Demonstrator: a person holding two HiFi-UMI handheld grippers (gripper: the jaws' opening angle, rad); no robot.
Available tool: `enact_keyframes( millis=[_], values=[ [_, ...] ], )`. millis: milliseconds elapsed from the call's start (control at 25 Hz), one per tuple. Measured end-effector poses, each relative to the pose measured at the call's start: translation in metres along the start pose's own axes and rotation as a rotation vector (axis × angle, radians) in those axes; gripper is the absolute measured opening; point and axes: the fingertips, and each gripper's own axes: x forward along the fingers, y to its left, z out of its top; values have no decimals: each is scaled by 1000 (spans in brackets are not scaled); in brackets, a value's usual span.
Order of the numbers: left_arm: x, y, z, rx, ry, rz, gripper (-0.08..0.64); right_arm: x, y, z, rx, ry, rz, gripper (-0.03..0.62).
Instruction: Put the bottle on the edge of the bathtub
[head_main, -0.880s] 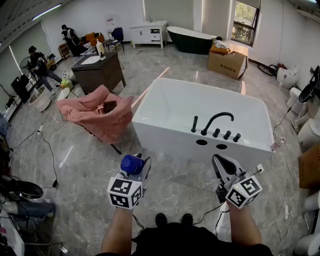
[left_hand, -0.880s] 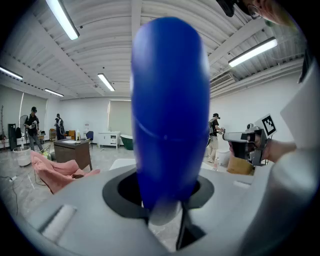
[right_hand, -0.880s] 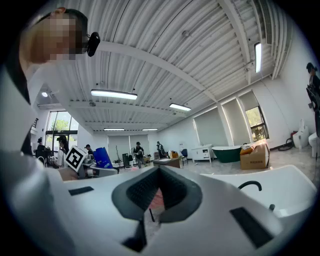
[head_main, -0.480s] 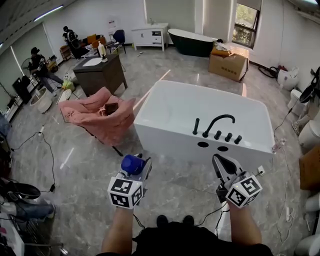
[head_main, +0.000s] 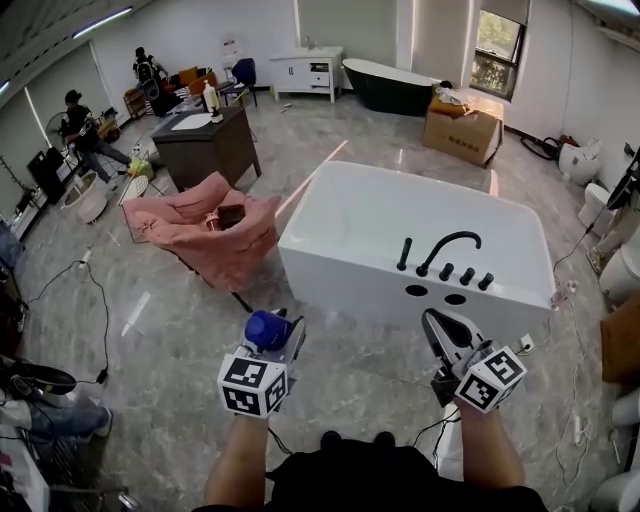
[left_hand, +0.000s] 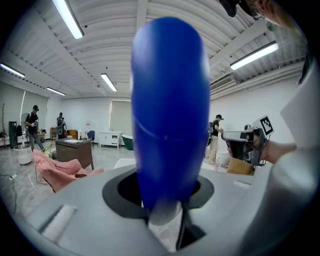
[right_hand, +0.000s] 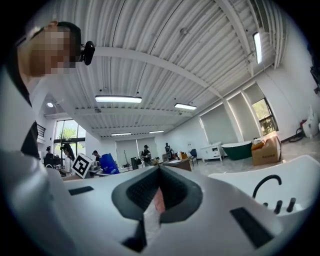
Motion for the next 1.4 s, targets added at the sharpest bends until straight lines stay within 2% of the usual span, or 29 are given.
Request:
enact_keyframes(
  millis=[160, 360, 640, 1000, 1240, 1400],
  values=[
    [-20, 22, -5, 8, -3, -3, 147, 20, 28, -9, 29, -1, 23, 12],
    [-37, 39, -17, -3, 1, -1, 147, 32, 50, -31, 64, 44, 29, 12],
    [-28, 59, -33, -30, 30, 6, 147, 57, 46, -40, 87, 75, 46, 12],
    [41, 67, -30, -47, 80, 0, 147, 84, -25, -59, 160, 114, 33, 12],
    [114, 70, -11, -45, 86, -4, 147, 111, -99, -49, 175, 118, 26, 12],
    [153, 76, -5, -52, 101, -3, 147, 132, -132, -47, 181, 128, 41, 12]
  ],
)
